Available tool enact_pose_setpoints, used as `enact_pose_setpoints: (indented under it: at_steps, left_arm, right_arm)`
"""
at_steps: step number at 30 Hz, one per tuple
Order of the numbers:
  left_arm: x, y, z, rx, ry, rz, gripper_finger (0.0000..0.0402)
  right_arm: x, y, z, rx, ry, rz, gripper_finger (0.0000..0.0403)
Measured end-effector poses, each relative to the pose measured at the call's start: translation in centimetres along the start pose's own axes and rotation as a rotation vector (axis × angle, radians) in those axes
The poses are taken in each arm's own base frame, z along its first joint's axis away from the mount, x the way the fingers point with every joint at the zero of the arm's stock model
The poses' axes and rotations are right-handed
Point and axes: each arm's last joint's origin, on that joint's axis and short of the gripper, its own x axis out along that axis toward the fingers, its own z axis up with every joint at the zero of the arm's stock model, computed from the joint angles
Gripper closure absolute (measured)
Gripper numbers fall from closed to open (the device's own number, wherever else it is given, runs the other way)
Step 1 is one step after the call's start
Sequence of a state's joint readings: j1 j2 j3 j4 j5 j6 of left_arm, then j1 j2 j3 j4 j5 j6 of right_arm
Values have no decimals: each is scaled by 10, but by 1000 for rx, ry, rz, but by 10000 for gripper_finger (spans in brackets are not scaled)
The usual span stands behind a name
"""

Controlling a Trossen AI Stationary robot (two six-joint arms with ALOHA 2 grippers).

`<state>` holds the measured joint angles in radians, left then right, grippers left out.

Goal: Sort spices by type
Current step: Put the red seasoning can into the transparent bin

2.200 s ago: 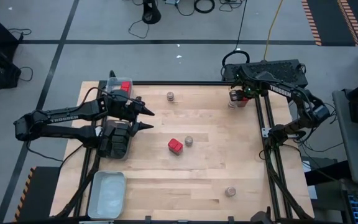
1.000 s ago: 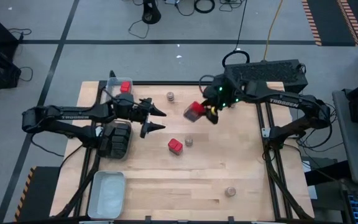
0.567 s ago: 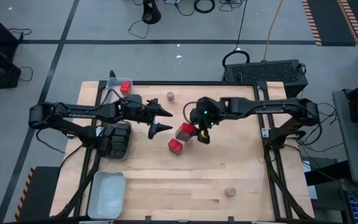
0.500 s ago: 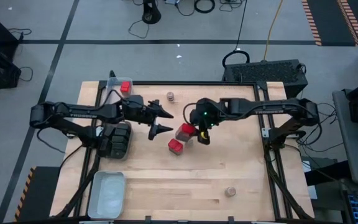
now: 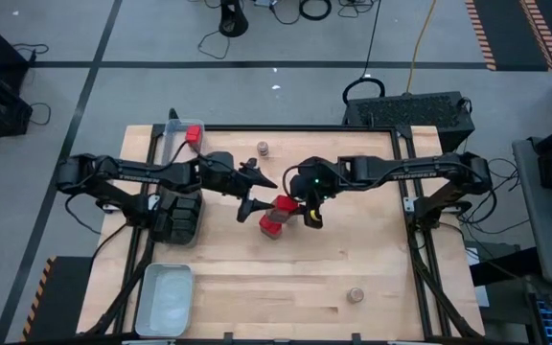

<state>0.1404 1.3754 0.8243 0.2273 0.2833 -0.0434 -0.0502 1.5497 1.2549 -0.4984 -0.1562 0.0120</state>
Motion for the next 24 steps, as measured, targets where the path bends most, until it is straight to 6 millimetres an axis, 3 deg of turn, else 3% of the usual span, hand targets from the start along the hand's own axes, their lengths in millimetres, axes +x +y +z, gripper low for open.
enact_pose_setpoints:
  at_steps: [24]
  left_arm:
    - [19, 2, -11, -55, 13, -5, 95]
  right_arm:
    - [0, -1, 0, -2, 1, -31, 213]
